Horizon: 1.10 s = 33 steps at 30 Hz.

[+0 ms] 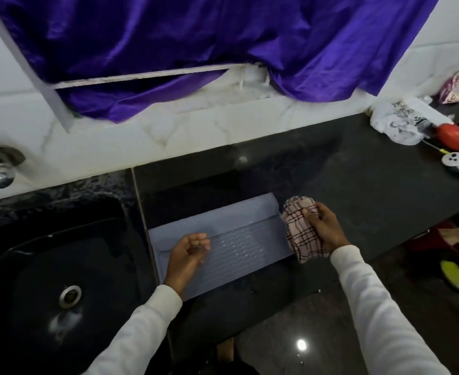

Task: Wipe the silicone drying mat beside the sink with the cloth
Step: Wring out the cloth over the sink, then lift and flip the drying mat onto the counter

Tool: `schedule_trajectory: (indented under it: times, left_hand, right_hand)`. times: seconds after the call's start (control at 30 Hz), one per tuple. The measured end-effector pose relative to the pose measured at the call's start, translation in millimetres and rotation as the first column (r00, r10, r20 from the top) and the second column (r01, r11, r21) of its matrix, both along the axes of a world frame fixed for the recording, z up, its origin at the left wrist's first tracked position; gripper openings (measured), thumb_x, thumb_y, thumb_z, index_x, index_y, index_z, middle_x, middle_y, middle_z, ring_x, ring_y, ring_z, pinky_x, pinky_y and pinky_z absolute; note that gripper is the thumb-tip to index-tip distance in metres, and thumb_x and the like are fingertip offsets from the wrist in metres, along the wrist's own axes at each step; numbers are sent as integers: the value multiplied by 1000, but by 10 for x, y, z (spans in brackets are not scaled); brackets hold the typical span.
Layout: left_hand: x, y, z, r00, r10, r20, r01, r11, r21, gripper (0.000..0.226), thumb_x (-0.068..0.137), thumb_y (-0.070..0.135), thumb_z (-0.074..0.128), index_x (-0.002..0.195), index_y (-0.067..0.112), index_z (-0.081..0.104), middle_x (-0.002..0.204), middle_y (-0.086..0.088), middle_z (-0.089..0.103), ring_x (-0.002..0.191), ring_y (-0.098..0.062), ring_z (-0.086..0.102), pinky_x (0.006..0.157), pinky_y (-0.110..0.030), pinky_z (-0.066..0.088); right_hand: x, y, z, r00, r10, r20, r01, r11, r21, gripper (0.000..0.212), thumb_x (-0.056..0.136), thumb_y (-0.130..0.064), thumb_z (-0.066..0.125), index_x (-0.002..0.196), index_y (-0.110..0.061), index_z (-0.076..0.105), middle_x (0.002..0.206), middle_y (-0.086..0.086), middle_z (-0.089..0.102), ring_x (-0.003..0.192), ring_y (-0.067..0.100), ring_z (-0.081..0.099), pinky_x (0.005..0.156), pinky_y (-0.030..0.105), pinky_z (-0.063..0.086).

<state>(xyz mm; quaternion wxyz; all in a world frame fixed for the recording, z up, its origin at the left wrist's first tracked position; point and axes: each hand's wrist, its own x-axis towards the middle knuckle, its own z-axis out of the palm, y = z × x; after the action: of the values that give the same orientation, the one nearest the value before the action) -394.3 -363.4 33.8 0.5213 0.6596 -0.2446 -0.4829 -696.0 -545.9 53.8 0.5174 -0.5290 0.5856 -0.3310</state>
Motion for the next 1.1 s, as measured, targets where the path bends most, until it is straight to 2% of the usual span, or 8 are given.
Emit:
schedule_trajectory:
  times: [0.23,0.5,0.63,0.77,0.83,0.93,1.0,1.1]
  left_hand:
    - [-384,-170,-72,999,19,31,-19,1000,10,21,88,3,67,102,17,66,102,-2,71,95,-14,66,78,-29,53]
    - [-384,-83,-202,993,71,95,-76,996,49,20,86,3,69,105,11,67,103,-5,70,97,-18,66,87,-32,53]
    - [-479,-71,-245,989,48,140,-55,997,47,19,85,4,70,97,19,68,100,1,71,95,-12,66,88,-27,52]
    - [-751,-124,-273,945,-111,308,101,994,46,20,84,6,71,93,23,67,99,8,69,89,-7,66,81,-21,49]
    - [-922,-162,-321,835,-250,490,256,965,56,20,84,11,70,98,23,65,105,8,64,95,-9,62,85,-25,50]
    - [-1215,-286,-356,529,-402,748,476,870,131,24,88,23,63,112,22,61,118,3,58,109,-13,53,94,-29,46]
    - [-1429,-441,-389,348,-446,825,571,798,190,33,90,24,60,122,18,58,126,-4,56,115,-23,53,98,-35,44]
    - [-1721,-775,-410,178,-543,821,614,713,338,45,92,21,58,135,10,50,138,-16,50,125,-35,48,106,-46,36]
  right_hand:
    - [-242,-628,-296,990,68,-124,-71,997,-24,27,93,-16,61,119,-12,59,108,6,67,96,19,63,80,30,51]
    - [-307,-870,-757,891,33,-453,-66,996,-57,34,90,-15,56,124,-18,55,119,11,63,112,33,57,92,35,45]
    - [-108,-854,-579,663,-159,-731,-107,947,-303,48,85,-11,56,130,-23,52,127,11,55,117,40,43,93,50,42]
    - [233,-875,-409,688,-149,-710,-324,813,-484,43,79,-1,59,116,-23,64,119,10,59,111,39,48,86,47,45]
    - [369,-960,-475,688,71,-722,-490,780,-390,46,77,3,56,114,-24,65,118,10,60,109,38,51,88,47,47]
    - [517,-1056,-610,526,376,-763,-694,708,-129,47,83,-9,61,126,-24,58,129,11,52,115,39,50,95,51,45]
    - [592,-1115,-699,395,482,-782,-764,645,12,50,85,-17,64,132,-28,53,135,10,46,118,39,48,99,51,43]
    - [636,-1228,-742,335,552,-763,-801,593,78,53,83,-14,67,130,-33,53,136,6,46,123,36,45,103,50,40]
